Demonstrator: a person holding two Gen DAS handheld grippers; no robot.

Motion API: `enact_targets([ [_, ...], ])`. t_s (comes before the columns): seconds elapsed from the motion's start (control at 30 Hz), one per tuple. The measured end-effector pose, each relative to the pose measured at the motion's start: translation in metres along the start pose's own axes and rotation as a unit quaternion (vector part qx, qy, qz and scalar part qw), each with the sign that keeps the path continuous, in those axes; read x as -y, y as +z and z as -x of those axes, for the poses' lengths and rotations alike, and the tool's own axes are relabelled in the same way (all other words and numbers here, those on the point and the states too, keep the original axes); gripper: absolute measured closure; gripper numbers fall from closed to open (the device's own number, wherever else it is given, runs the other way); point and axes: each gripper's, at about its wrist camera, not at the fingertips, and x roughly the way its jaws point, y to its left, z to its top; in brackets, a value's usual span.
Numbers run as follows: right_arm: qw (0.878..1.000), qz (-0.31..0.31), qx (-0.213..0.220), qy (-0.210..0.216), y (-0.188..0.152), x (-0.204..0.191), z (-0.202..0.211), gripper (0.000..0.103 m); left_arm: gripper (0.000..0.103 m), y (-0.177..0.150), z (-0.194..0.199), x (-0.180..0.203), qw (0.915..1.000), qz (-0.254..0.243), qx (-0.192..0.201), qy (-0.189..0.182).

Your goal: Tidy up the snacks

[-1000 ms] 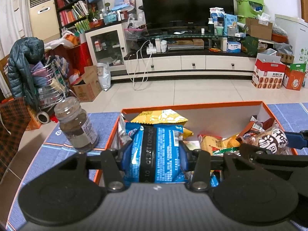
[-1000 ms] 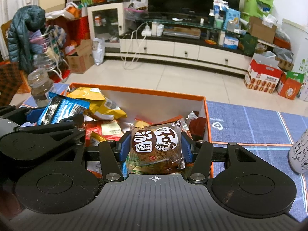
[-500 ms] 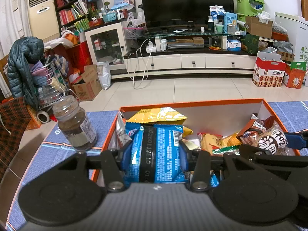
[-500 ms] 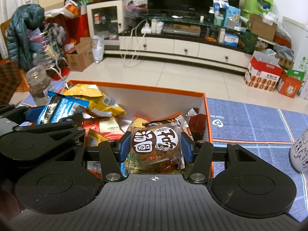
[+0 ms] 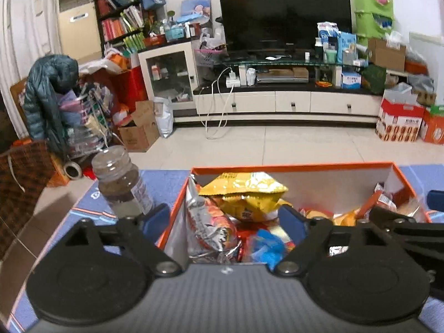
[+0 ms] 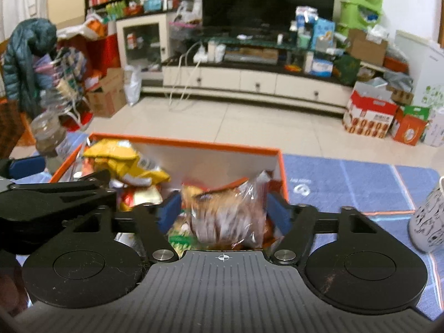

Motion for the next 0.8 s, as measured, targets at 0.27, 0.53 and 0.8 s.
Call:
enact_targets([
  [0.27,0.999,-0.008,0.046,-0.016,0.012,0.008,0.032,0.029,0.005,0.002,0.026,-0.012,0.9999,-0.001,0.009,-0.011],
  [0.53,0.996,0.031,0.075,-0.043,0.008,0.000,0.128,0.007,0.004,-0.043,0.109,-0.064,0.9994,0.025,0.021,-0.009],
  [0.8,1.000,-0.012,-0.001,-0.022,-0.062,-0.018,0.147,0.007,0.004,-0.100,0.136,-0.076,0.9990,0.035,0.013,-0.026],
])
